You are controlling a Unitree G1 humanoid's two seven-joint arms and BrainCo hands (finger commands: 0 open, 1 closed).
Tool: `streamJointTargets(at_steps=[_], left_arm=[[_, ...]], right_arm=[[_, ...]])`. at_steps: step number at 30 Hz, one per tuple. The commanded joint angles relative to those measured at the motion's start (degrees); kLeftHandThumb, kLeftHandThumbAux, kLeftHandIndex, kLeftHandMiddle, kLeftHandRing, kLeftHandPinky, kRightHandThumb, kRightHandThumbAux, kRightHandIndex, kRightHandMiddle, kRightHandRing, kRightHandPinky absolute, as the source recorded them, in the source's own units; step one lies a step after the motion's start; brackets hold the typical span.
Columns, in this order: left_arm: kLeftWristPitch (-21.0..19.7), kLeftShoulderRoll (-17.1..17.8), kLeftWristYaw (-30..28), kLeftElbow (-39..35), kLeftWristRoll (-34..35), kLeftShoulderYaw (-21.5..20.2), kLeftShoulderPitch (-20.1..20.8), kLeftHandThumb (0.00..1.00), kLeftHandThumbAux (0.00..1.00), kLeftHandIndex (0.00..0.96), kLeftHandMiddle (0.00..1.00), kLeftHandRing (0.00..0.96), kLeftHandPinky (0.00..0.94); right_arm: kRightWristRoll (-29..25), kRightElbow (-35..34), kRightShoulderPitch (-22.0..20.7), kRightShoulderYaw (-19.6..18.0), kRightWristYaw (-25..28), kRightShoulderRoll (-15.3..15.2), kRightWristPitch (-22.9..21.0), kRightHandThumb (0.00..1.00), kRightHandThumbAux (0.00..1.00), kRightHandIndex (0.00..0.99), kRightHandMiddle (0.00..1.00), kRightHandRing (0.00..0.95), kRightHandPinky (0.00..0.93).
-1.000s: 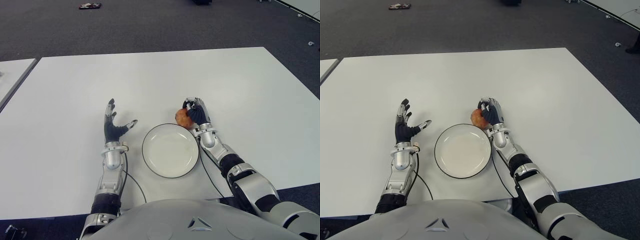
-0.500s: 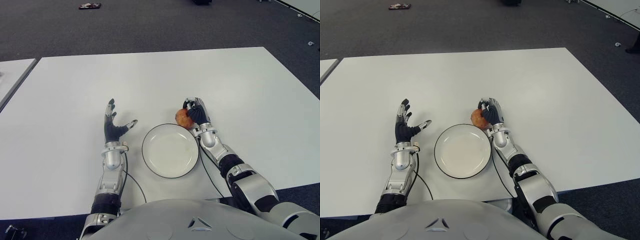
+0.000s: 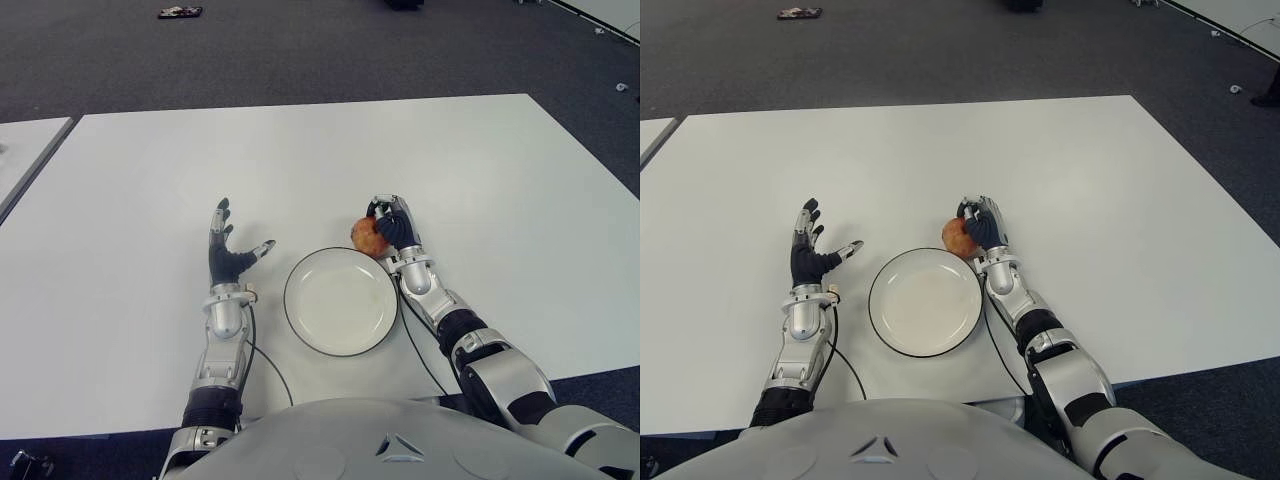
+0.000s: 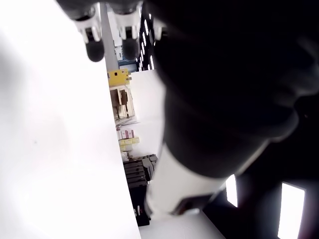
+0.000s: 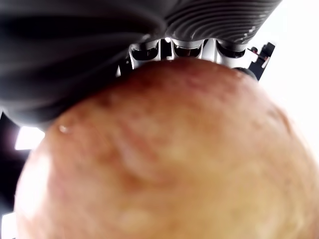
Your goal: Put the apples into the plate.
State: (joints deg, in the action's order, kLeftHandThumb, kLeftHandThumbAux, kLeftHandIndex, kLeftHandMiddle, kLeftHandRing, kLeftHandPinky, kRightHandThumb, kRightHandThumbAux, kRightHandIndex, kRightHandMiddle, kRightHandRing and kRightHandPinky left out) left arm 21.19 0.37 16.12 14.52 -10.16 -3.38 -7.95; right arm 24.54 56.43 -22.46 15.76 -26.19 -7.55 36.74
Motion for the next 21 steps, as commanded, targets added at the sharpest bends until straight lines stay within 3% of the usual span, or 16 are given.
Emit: streamJointTargets(at_steps=[1,8,14,16,17,19,20,21], left_arm=[[-1.13,-0.35,0.36,-0.32,-0.46,0.23,0.01,0.0,0.532,0.0,0.0,0.0,0.0],[-1.28,-0.72,0.37,-0.49,-0.35,0.36,-0.08,0.0,0.53,0.0,0.0,0.0,0.001],[-1.46,-0.97,0.25,-0.49,-0.31,0.41,-0.02,0.0,0.531,0.0,0.0,0.0,0.0],[-1.56,-1.07,0.24,-0.46,-0.34,0.43,0.07,0.0,0.533,0.0,0.0,0.0,0.0],[-1.64,-1.11,0.22,-0.47,-0.35,0.43,0.09,0.0,0.533,0.0,0.0,0.0,0.0],[-1.76,-1.22,0.27,-0.37,-0.42,0.46,0.2,0.0,0.534,0.0,0.0,0.0,0.0],[-1.81,-1.28,0.29,-0.26,-0.43,0.46,0.32,0.0,0.535,0.0,0.0,0.0,0.0],[-1.84,-1.34,0.34,-0.12,-0.45,0.48,0.45,0.0,0.535,0.0,0.0,0.0,0.0]], right_arm=[[0.46,1.31,3.25,0.35,1.13,-0.28,-2.12,0.975,0.669,0.853,0.905,0.895,0.905],[0.36,-2.83,5.06,-0.15,0.95,-1.27,-1.91,0.967,0.669,0.842,0.905,0.895,0.908],[1.14,-5.36,5.96,-0.29,0.37,-2.32,-1.31,0.887,0.656,0.799,0.869,0.858,0.834],[2.11,-7.31,6.13,-0.27,-0.06,-3.62,-0.81,0.788,0.683,0.582,0.762,0.747,0.711],[2.59,-8.54,6.26,-0.31,-0.13,-4.28,-0.79,0.773,0.687,0.551,0.734,0.716,0.68],[3.22,-10.61,6.36,-0.36,0.54,-5.43,-1.28,0.729,0.697,0.471,0.553,0.539,0.522],[3.56,-12.87,6.44,-0.39,2.08,-6.62,-2.08,0.723,0.699,0.459,0.516,0.504,0.492],[3.75,-14.41,6.5,-0.43,3.24,-7.44,-2.69,0.648,0.596,0.338,0.371,0.369,0.379]])
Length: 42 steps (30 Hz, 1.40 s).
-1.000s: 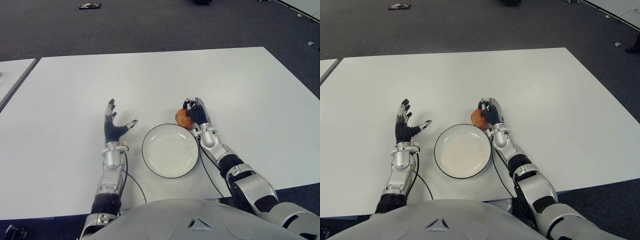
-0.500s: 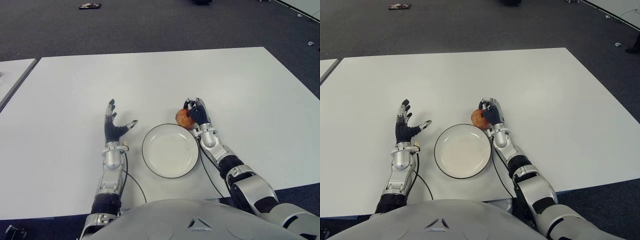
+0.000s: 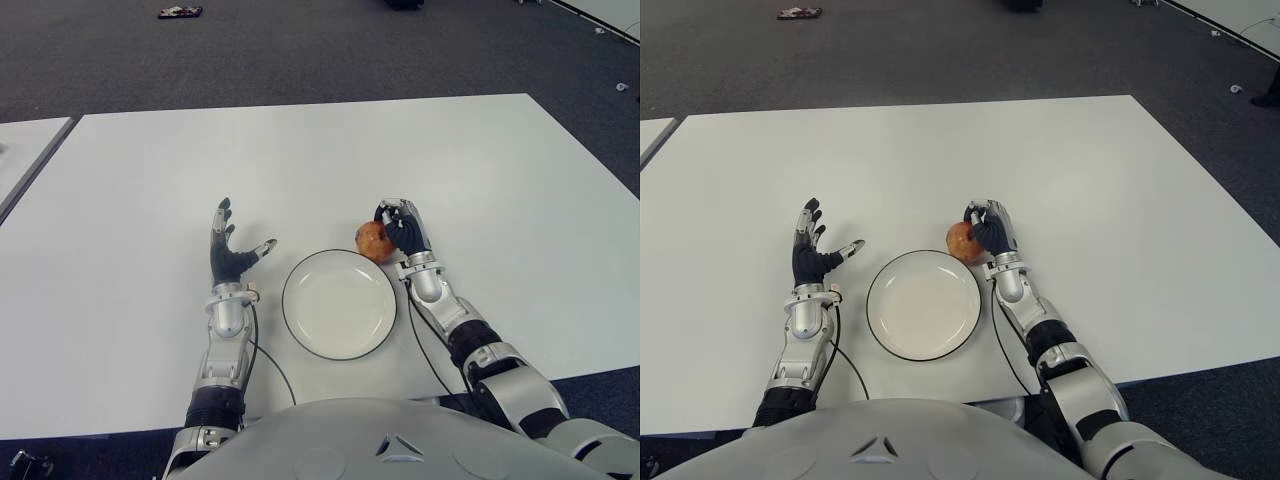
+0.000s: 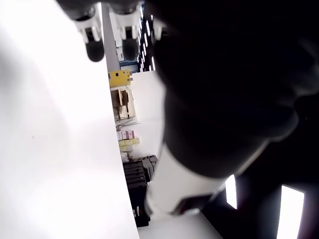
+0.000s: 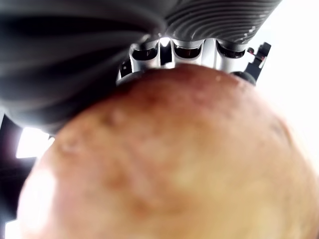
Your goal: Put the apples into the plate.
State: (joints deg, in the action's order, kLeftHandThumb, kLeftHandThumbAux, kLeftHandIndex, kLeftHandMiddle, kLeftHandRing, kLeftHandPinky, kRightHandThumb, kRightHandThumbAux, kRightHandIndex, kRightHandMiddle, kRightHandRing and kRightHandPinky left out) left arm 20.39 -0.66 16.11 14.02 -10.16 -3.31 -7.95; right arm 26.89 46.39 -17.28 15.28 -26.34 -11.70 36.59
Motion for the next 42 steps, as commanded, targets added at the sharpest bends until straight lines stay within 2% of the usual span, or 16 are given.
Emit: streamJointTargets(at_steps=[1,4,7,10,15,21,30,42], left_arm=[[-1.07,-0.36,0.37,0.56,-0.44,0.42,0.6,0.0,0.536,0.0,0.0,0.0,0.0],[-1.08,-0.46,0.41,0.87,-0.41,0.42,0.9,0.0,0.541,0.0,0.0,0.0,0.0],[-0.92,-0.59,0.56,1.34,-0.45,0.46,1.25,0.0,0.544,0.0,0.0,0.0,0.0],[-0.7,-0.78,0.79,1.86,-0.59,0.56,1.64,0.0,0.548,0.0,0.0,0.0,0.0],[-0.68,-1.04,0.82,2.27,-0.73,0.73,2.05,0.0,0.556,0.0,0.0,0.0,0.0],[-0.91,-1.34,0.41,2.04,-0.59,0.84,2.25,0.0,0.561,0.0,0.0,0.0,0.0],[-1.97,-1.43,0.32,0.92,-0.89,1.12,2.08,0.0,0.565,0.0,0.0,0.0,0.0],[-2.55,-1.31,0.41,0.46,-1.06,1.35,1.56,0.0,0.564,0.0,0.0,0.0,0.0]], right_arm=[[1.82,-6.39,1.27,0.05,4.95,-4.44,-3.47,0.6,0.529,0.26,0.277,0.281,0.306],[2.57,-10.35,1.29,-0.16,7.75,-6.16,-5.66,0.513,0.393,0.098,0.091,0.096,0.124],[2.84,-13.43,0.87,-0.54,9.86,-7.2,-7.55,0.477,0.323,0.034,0.029,0.031,0.045],[2.85,-15.66,-0.48,-0.84,11.94,-8.29,-9.06,0.453,0.269,0.011,0.009,0.01,0.014],[2.29,-16.13,-3.78,-1.2,15.12,-9.75,-10.39,0.396,0.221,0.001,0.001,0.001,0.002],[2.47,-16.01,-6.32,-1.33,16.97,-10.83,-10.87,0.34,0.213,0.0,0.0,0.0,0.0],[3.75,-17.09,-7.37,-0.97,17.74,-12.11,-11.33,0.324,0.263,0.0,0.0,0.0,0.015],[6.6,-20.83,-6.52,-0.19,19.87,-14.4,-13.67,0.325,0.303,0.0,0.0,0.0,0.031]])
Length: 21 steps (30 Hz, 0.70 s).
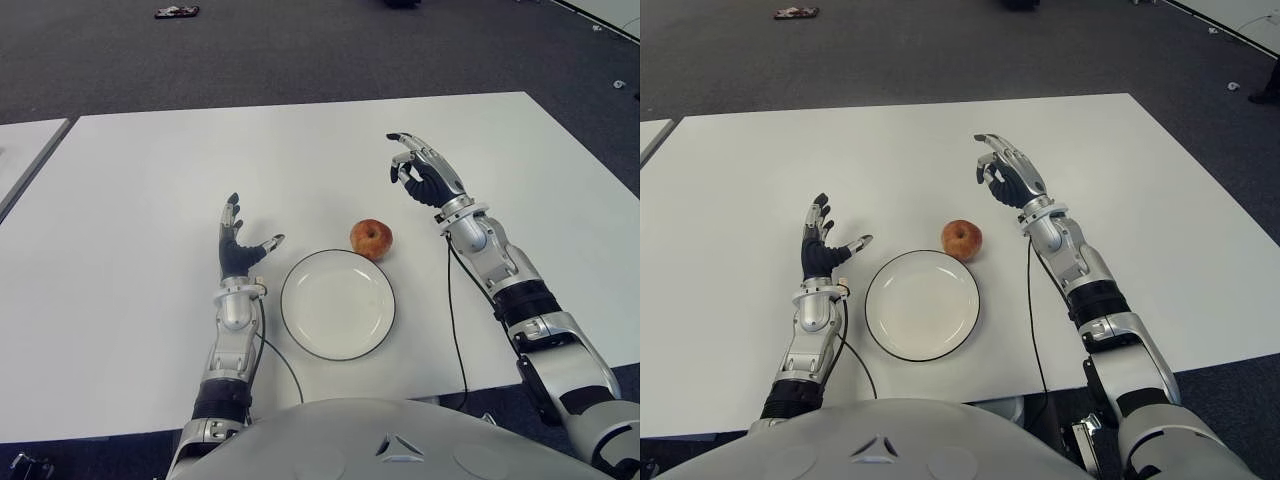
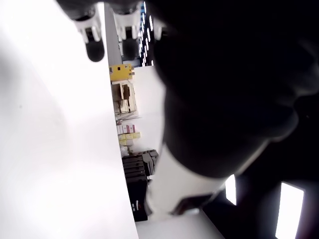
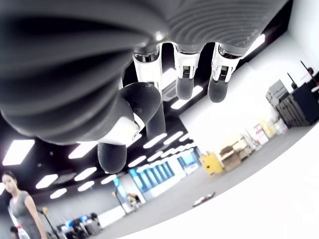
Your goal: Put the apples into the plate.
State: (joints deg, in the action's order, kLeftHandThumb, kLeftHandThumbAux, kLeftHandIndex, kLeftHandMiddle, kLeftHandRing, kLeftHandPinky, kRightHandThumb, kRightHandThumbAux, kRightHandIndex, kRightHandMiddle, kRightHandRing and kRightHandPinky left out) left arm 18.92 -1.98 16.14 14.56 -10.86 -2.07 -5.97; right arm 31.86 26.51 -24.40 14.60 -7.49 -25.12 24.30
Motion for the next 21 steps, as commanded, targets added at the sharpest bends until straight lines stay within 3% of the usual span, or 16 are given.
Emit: streamJointTargets(at_steps=[1,9,13,21], left_arm=[[-1.11,0.01,0.38,-0.07,-0.3,0.11,-0.42,0.0,0.564,0.0,0.0,0.0,0.0],[-1.18,-0.04,0.37,0.05,0.05,0.02,-0.37,0.0,0.565,0.0,0.0,0.0,0.0],[-1.29,-0.18,0.3,-0.21,0.18,0.07,-0.52,0.0,0.567,0.0,0.0,0.0,0.0],[-1.1,-0.15,0.28,-0.34,0.19,0.09,-0.63,0.0,0.572,0.0,0.0,0.0,0.0]], right_arm=[[1.8,-1.12,0.66,0.54,1.09,-1.11,-1.47,0.323,0.304,0.0,0.0,0.0,0.032],[2.91,-0.37,0.58,1.27,0.72,-1.45,-0.95,0.319,0.308,0.0,0.0,0.0,0.041],[3.8,2.3,-0.41,2.67,0.23,-1.67,1.92,0.346,0.266,0.0,0.0,0.0,0.01],[2.54,5.11,-1.96,5.45,5.49,-3.01,8.55,0.388,0.193,0.0,0.0,0.0,0.0]])
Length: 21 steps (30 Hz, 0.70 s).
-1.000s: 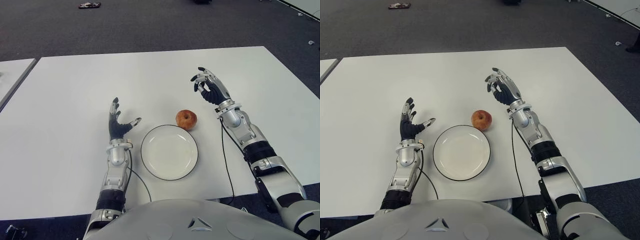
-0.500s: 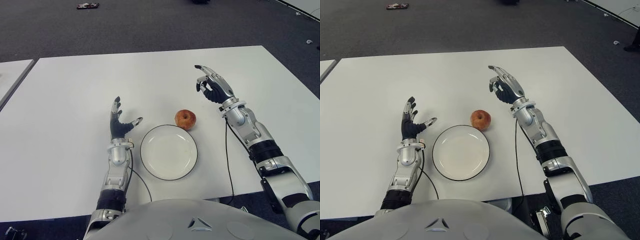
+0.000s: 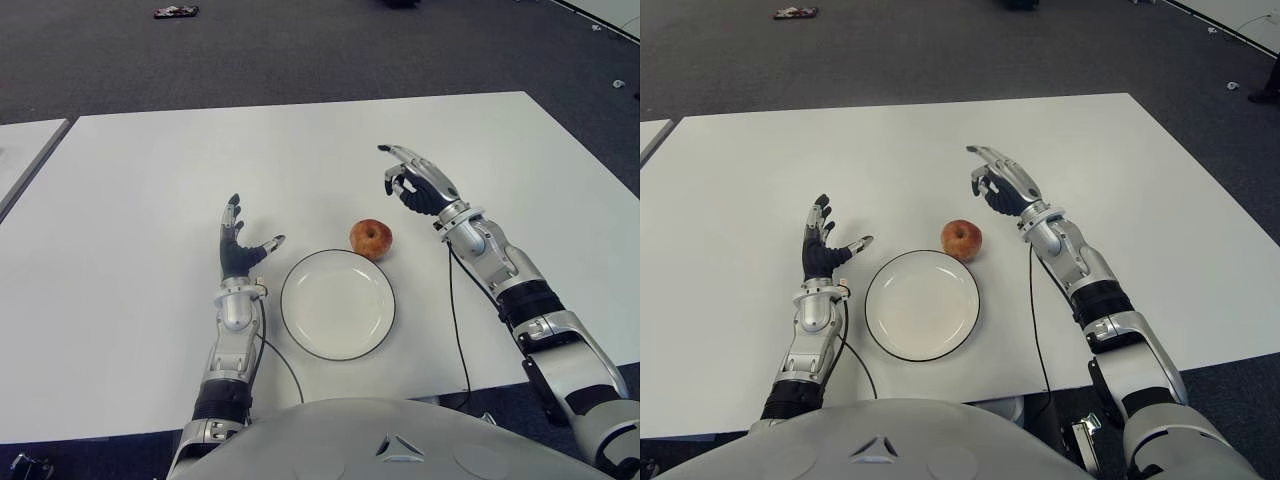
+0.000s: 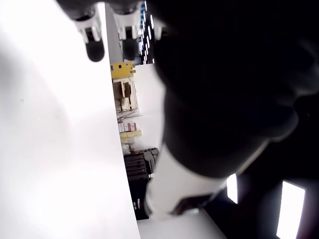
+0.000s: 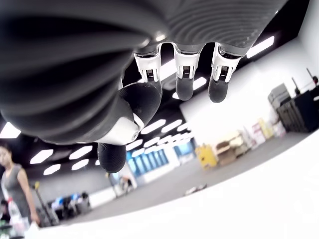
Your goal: Put the apples into the plate.
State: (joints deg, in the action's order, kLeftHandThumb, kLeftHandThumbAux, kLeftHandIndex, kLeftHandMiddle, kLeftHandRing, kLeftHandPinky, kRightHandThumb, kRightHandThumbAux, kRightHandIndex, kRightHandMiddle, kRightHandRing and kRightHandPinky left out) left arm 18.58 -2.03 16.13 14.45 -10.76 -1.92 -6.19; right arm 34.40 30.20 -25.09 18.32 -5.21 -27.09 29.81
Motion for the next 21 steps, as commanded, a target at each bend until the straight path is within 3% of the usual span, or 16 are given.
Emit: streamJointTargets(at_steps=[1,5,10,13,21], left_arm=[[-0.76,-0.08,0.28,-0.26,0.07,-0.07,-0.42,0.0,0.572,0.0,0.0,0.0,0.0],[-0.85,-0.02,0.28,-0.39,-0.04,-0.04,-0.48,0.0,0.569,0.0,0.0,0.0,0.0],[-0.95,0.01,0.19,-0.61,0.02,-0.03,-0.56,0.0,0.573,0.0,0.0,0.0,0.0],[-0.94,-0.05,0.2,-0.66,0.06,-0.01,-0.59,0.001,0.577,0.0,0.0,0.0,0.0],[-0.24,-0.11,0.49,0.25,0.05,-0.06,-0.16,0.004,0.582,0.0,0.0,0.0,0.0]], right_arm=[[-0.09,-0.09,-0.86,2.26,4.92,-1.32,3.21,0.391,0.189,0.0,0.0,0.0,0.0],[1.22,-4.31,0.32,3.99,9.17,-2.74,3.42,0.407,0.157,0.0,0.0,0.0,0.0],[4.48,-5.37,0.44,5.73,9.84,-3.73,3.61,0.405,0.12,0.0,0.0,0.0,0.0],[6.29,-4.95,0.5,6.57,8.97,-3.8,3.83,0.397,0.104,0.0,0.0,0.0,0.0],[14.98,-0.86,-1.01,10.37,0.11,-2.54,3.17,0.347,0.071,0.0,0.0,0.0,0.0]])
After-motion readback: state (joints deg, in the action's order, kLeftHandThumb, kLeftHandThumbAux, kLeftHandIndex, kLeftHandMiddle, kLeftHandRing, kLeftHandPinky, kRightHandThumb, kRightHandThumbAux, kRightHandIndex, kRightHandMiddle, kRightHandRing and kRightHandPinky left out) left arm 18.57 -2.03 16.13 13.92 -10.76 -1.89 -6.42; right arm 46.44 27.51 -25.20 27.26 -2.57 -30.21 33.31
